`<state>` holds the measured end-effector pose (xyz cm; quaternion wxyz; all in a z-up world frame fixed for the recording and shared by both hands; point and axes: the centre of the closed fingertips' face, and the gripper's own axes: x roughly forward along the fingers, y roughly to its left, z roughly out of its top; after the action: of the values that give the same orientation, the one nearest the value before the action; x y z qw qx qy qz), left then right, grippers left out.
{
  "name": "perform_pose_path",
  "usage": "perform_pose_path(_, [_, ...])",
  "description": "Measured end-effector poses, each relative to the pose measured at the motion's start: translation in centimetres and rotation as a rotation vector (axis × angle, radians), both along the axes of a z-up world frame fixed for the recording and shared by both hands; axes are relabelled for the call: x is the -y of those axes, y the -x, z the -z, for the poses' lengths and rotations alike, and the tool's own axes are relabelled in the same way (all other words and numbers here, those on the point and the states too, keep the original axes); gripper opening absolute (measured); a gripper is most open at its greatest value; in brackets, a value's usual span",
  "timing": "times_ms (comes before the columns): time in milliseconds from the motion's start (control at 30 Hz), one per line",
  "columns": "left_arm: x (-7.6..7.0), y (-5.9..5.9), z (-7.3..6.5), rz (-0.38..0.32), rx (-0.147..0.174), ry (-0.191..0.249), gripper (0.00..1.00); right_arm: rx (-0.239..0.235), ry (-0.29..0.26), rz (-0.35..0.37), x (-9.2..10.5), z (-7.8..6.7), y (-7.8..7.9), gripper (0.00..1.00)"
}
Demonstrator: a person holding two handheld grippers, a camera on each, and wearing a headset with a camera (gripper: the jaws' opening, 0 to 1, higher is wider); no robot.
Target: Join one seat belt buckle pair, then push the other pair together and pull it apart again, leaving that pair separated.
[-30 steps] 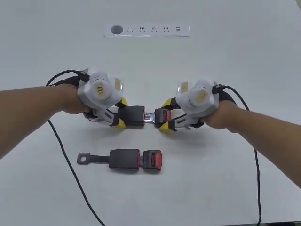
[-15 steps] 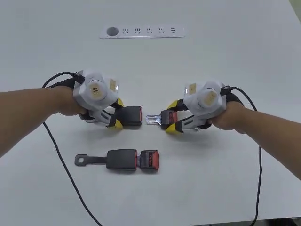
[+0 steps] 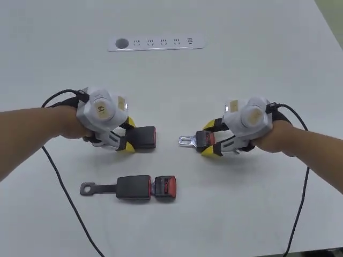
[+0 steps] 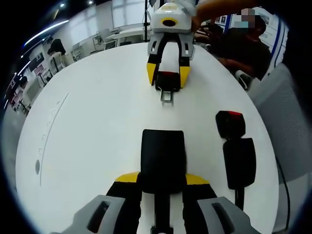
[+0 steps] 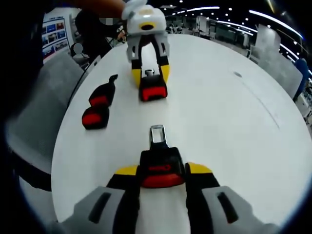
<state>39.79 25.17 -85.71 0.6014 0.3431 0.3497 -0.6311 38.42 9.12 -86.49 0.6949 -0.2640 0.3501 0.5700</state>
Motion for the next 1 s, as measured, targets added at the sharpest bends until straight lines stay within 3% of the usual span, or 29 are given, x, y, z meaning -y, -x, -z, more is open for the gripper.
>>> perform_pose_path(533, [-0.1,0.0,-0.1,-0.004,-0.002,0.0,0.33,-0.01,0.024,0.039,3.2,0.2,0.4,0.36])
perform_pose_path(800, [-0.1,0.0,-0.1,0.006,0.0,-0.009,0.33,-0.013,0.036,0.042,3.2,0.0,0.4,0.37])
perform_pose_path(1000, [-0.1,0.1,-0.2,0.0,-0.005,-0.015,0.33,-0.044,0.032,0.067,2.8,-0.6,0.6,0.37])
